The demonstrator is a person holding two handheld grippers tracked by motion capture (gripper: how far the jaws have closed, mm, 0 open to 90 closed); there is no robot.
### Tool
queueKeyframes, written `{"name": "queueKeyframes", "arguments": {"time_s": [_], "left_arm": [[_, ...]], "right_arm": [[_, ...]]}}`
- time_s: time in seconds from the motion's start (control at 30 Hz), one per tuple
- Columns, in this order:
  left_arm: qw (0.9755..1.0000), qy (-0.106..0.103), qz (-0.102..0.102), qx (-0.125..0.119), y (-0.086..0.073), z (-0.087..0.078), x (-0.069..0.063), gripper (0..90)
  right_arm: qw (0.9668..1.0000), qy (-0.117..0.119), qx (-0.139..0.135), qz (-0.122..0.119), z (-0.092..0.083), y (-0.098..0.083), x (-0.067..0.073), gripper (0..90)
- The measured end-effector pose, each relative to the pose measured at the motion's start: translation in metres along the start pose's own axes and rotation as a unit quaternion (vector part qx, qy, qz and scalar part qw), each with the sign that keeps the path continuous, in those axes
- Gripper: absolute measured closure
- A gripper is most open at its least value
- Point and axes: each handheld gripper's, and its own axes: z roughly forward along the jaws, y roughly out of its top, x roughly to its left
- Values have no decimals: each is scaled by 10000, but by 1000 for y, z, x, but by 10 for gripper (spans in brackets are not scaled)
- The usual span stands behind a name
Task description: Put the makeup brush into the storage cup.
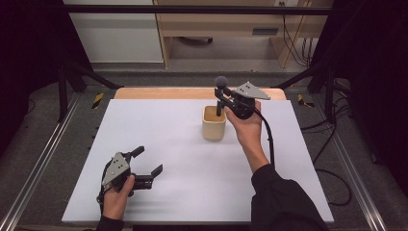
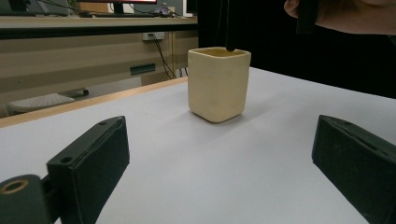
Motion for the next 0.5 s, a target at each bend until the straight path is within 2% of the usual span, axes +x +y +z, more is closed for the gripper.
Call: {"name": "queueKeyframes", "arguments": {"time_s": [0.5], "left_arm": [[10000,6,5,-57,2,-2,1,38]], "right_arm": [[9999,10,74,-74,3,-8,0,701]]}}
